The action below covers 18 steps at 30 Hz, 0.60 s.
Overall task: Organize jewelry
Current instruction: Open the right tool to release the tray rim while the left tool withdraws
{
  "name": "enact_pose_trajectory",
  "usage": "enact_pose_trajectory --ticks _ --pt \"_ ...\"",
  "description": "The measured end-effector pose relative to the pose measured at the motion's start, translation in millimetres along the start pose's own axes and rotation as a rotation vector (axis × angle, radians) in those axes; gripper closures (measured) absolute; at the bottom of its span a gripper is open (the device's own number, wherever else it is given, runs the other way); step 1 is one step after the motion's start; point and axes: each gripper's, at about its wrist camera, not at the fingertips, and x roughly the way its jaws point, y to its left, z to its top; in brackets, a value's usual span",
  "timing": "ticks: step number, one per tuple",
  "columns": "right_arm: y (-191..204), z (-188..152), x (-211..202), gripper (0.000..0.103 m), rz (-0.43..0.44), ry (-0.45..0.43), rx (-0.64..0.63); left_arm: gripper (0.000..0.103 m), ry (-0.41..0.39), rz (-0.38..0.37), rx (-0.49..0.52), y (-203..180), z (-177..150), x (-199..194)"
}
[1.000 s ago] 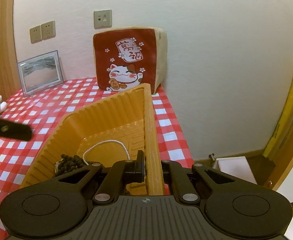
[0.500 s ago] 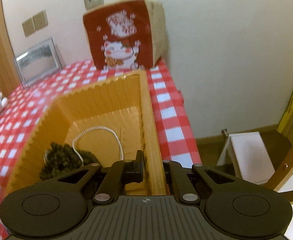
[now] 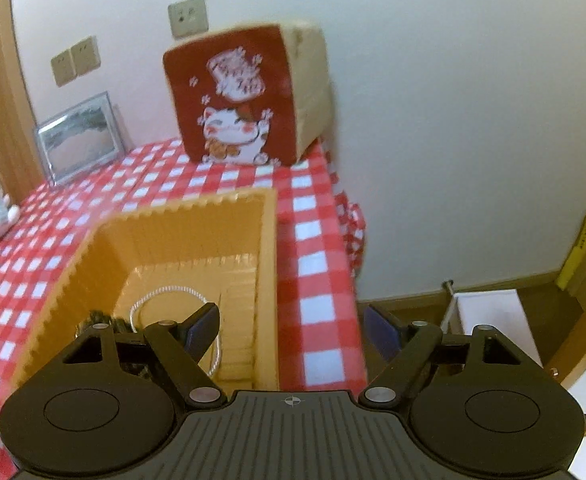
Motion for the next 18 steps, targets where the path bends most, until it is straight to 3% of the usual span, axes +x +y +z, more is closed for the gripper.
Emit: enact_pose_trajectory --ticks 5,10,15,18 --pt "9.2 13.9 -32.7 0.024 0.032 -0.008 0.066 0.038 -0.011 0.026 0.039 -5.5 -3.6 -22.0" --pt "27.7 20.2 -62.1 0.024 0.162 0.117 0.145 0.035 0.006 0.012 0.058 -7.0 -2.1 -32.6" --pt "78.5 8.5 -93.9 0.024 0.206 0.179 -0.002 0.035 0.048 -0.007 0.058 1.2 -0.8 -38.3" --pt "107.2 -7.4 -106.4 0.024 0.209 0.224 -0.027 0.035 0.08 -0.046 0.071 10.1 -1.1 -43.0"
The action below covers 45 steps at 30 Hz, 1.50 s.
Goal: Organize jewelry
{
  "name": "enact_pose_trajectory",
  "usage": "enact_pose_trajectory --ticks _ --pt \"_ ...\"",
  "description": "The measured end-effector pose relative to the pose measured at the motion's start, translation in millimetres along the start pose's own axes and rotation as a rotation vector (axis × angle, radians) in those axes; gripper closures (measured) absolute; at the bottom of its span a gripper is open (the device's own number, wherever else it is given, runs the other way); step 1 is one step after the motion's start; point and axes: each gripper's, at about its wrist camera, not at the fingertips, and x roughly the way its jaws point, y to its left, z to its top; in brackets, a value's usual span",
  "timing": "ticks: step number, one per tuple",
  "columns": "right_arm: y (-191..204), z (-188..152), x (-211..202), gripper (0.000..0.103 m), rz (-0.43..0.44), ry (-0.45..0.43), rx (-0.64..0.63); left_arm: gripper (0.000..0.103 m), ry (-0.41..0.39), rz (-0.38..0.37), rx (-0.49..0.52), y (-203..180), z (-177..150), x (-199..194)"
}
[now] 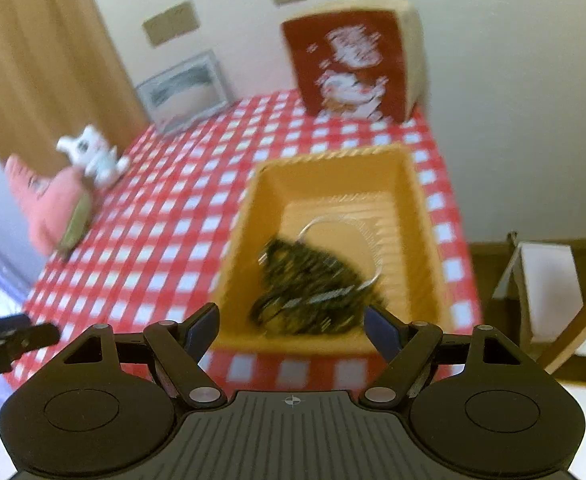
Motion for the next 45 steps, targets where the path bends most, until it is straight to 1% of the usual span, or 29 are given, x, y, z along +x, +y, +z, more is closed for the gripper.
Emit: enact_pose_trajectory --ticks 3,7,11,16,21,29,45 --pt "25.6 -15.7 2.5 0.024 0.021 0.045 0.018 0.035 0.018 0.004 0.032 7.2 -3.7 -4.1" --pt "53.6 -31.0 2.2 0.024 0.011 0.071 0.01 0.035 0.044 -0.027 0.048 19.0 -8.6 -6.5" --pt "70.1 -41.1 0.1 0.024 -0.006 0.072 0.025 0.035 0.062 -0.029 0.065 30.0 -13.8 -9.1" --pt "84.9 -51.4 -5.4 0.024 -0.029 0.068 0.053 0.035 0.073 -0.057 0.081 41.4 -19.3 -13.5" --pt "101.8 -61.0 -7.3 0.024 -0.042 0.077 0.045 0.035 0.077 -0.078 0.1 50.0 -22.9 -18.1" --pt "114.8 -67.3 -6.3 0.024 -0.059 0.083 0.035 0.035 0.072 -0.11 0.114 54.8 -24.4 -25.1" --pt "119.8 -67.4 -5.0 0.024 -0.048 0.083 0.004 0.035 0.062 -0.116 0.126 55.3 -24.9 -28.4"
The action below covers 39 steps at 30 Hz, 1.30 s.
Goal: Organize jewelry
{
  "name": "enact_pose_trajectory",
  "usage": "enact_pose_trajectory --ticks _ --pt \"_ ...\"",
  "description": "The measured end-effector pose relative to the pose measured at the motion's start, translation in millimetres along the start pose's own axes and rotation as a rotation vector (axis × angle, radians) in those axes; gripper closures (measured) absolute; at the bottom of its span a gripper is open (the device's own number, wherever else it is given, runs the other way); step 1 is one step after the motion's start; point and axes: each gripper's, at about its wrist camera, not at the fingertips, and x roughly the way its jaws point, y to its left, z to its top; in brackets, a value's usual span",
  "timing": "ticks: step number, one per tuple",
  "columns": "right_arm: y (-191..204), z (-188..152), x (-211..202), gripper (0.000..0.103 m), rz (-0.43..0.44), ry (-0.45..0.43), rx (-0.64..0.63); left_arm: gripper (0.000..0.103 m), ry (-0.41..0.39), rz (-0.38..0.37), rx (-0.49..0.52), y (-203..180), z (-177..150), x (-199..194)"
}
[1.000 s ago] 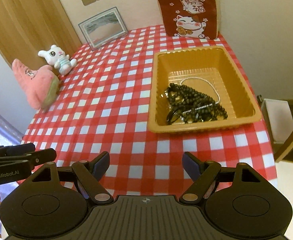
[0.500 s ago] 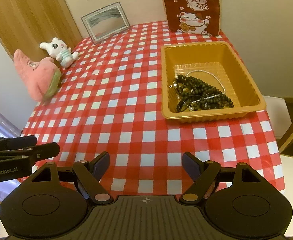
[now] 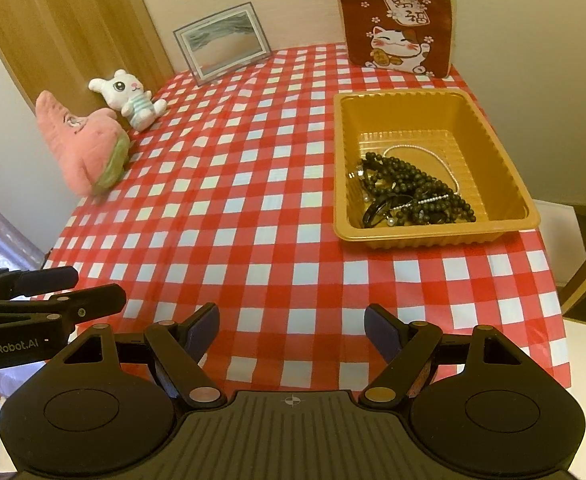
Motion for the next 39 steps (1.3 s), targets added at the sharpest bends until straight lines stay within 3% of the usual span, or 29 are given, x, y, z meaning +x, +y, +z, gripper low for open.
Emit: enact_pose_trajectory --ticks 39 --pt "-2.2 3.1 -0.6 0.024 -0.001 -0.005 -0.003 0.035 -0.005 0.004 0.004 -7.2 1.8 0.1"
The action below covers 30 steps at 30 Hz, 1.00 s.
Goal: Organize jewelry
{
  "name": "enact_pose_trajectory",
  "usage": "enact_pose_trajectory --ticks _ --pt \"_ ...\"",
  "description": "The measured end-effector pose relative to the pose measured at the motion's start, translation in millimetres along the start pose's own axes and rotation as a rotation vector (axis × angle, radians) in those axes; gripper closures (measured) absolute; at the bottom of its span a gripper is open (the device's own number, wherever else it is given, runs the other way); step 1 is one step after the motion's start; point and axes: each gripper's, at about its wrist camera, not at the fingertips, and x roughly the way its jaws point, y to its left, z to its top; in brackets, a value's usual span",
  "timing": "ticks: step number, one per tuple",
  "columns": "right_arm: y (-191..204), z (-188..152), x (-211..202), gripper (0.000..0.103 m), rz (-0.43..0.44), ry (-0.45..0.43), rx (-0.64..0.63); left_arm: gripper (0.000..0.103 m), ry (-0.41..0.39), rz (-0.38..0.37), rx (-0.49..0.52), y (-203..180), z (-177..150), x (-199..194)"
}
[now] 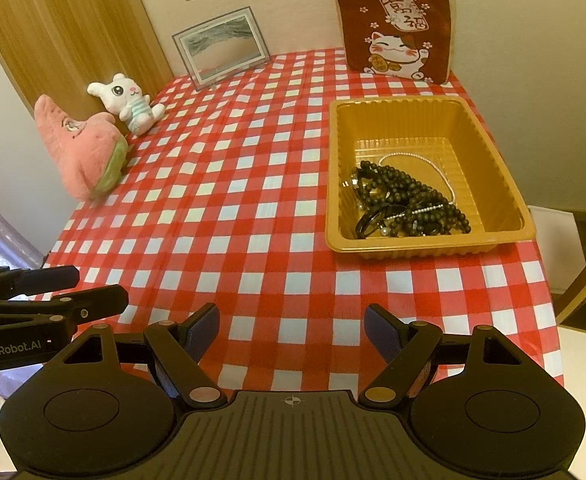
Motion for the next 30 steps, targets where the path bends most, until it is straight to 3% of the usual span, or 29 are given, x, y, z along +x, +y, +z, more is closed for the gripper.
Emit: enact_pose_trajectory --ticks 30 --pt "-1.0 7.1 5.6 0.024 0.0 0.002 -0.001 0.035 -0.006 -0.009 0.002 4.0 9.6 6.0"
